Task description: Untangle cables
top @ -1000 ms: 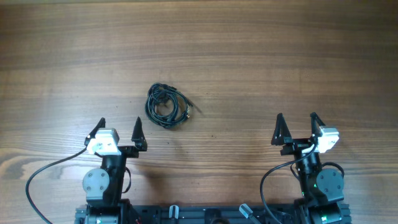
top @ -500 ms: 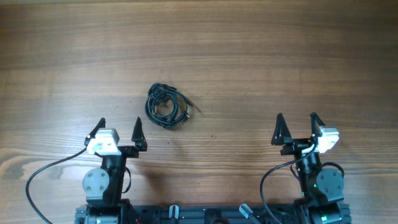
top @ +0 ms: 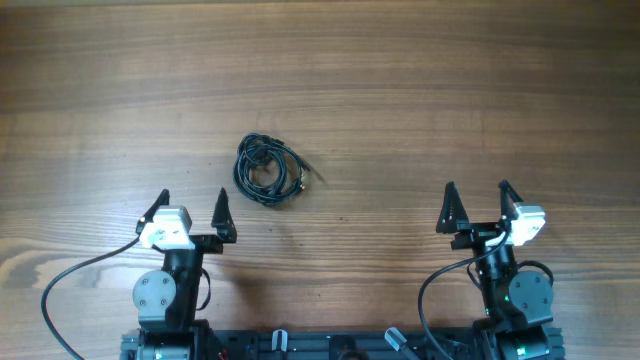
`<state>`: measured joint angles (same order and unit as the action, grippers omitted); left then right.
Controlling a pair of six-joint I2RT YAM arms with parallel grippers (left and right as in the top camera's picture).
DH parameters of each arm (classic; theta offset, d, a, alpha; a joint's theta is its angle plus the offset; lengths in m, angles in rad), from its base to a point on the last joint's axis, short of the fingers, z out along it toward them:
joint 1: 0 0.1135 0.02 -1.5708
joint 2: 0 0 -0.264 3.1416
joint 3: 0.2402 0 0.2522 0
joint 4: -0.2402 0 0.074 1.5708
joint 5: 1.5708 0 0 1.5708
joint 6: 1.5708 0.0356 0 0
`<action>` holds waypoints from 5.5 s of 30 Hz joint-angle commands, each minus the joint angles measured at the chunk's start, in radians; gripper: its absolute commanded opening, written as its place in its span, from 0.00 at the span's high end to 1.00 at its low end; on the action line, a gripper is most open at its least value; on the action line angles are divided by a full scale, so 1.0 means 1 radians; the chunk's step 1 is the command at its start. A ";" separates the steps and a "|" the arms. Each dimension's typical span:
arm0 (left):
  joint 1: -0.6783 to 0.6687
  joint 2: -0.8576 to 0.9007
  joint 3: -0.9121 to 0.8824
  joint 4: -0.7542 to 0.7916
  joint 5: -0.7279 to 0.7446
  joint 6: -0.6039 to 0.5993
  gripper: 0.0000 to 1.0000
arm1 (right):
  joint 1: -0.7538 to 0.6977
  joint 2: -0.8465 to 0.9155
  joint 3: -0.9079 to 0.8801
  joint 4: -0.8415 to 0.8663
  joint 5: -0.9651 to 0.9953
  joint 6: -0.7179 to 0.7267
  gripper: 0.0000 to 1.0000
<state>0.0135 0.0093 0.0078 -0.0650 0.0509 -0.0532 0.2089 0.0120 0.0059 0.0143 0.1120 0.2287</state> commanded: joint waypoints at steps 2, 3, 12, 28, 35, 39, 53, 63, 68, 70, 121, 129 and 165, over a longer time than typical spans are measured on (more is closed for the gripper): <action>0.005 0.001 -0.002 -0.007 0.023 0.016 0.00 | 0.003 0.005 -0.001 0.003 -0.002 -0.017 0.00; 0.005 0.001 -0.002 -0.007 0.023 0.016 0.00 | 0.003 0.005 -0.001 0.003 -0.002 -0.017 0.00; 0.005 0.001 -0.002 -0.007 0.023 0.016 0.00 | 0.003 0.005 -0.001 0.003 -0.002 -0.017 0.00; 0.005 0.001 -0.002 0.006 0.023 0.016 0.00 | 0.003 0.005 -0.001 0.003 -0.002 -0.017 0.00; 0.005 0.001 -0.002 0.230 0.023 0.016 0.00 | 0.003 0.005 -0.001 0.003 -0.002 -0.017 0.00; 0.005 0.001 0.078 0.240 0.024 -0.046 0.00 | 0.003 0.005 -0.001 0.003 -0.002 -0.017 0.01; 0.005 0.759 1.206 -0.845 0.090 -0.067 0.00 | 0.003 0.005 -0.001 0.003 -0.002 -0.017 0.00; 0.005 1.139 1.257 -1.005 0.195 -0.067 0.00 | 0.003 0.005 -0.001 0.003 -0.002 -0.017 0.00; 0.005 1.213 1.256 -1.006 0.195 -0.088 0.00 | 0.003 0.005 -0.001 0.003 -0.002 -0.017 0.00; 0.005 1.239 1.255 -1.006 0.195 -0.133 0.00 | 0.003 0.005 -0.001 0.003 -0.002 -0.017 0.00; 0.005 1.518 0.953 -0.757 0.127 -0.375 0.00 | 0.003 0.005 -0.001 0.003 -0.002 -0.017 0.00; 0.004 1.529 0.953 -0.748 0.127 -0.374 0.00 | 0.003 0.005 -0.001 0.003 -0.002 -0.017 0.00; 0.004 1.528 0.953 -0.660 0.127 -0.375 0.00 | 0.003 0.005 -0.001 0.003 -0.002 -0.017 0.00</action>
<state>0.0143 1.5280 0.9657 -0.7383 0.1841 -0.4110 0.2089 0.0196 0.0059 0.0143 0.1120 0.2287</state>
